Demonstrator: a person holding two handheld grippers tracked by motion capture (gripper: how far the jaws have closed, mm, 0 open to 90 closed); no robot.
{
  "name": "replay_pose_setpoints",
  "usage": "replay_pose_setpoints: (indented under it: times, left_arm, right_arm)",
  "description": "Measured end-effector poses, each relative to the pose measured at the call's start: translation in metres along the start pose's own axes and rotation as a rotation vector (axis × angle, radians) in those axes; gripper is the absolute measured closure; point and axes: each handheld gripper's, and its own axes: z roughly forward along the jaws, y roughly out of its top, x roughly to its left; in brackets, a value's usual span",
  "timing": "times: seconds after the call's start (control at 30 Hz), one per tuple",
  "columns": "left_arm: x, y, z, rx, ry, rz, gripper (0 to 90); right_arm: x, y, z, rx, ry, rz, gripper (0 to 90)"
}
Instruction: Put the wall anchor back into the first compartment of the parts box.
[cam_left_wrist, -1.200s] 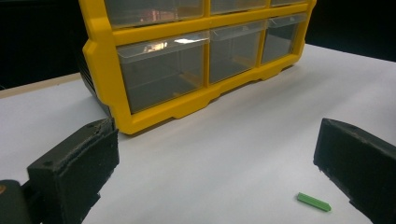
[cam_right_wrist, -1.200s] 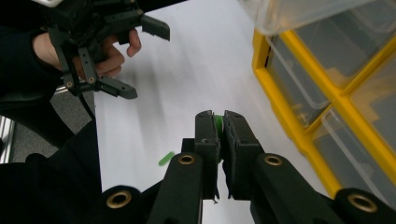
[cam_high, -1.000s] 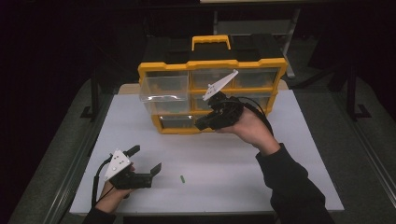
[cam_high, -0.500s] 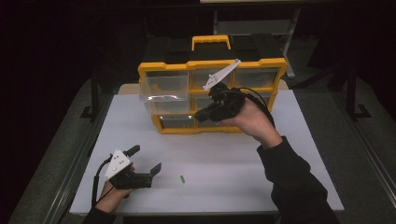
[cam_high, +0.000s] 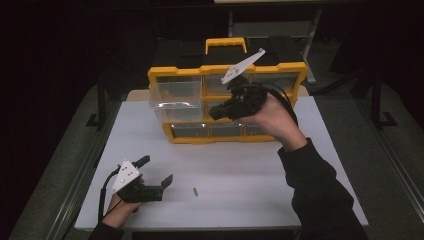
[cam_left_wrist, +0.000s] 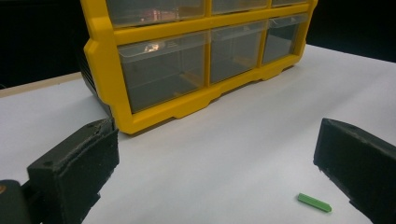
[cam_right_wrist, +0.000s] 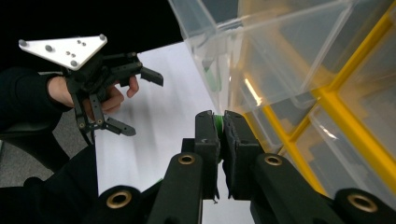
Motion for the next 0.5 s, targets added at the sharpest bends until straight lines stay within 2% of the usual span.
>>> replay_pose_setpoints:
  times: [0.5]
  left_arm:
    - [0.000, 0.000, 0.000, 0.000, 0.000, -0.004, 0.0]
  right_arm:
    - [-0.002, 0.032, -0.021, -0.059, -0.006, -0.024, 84.3]
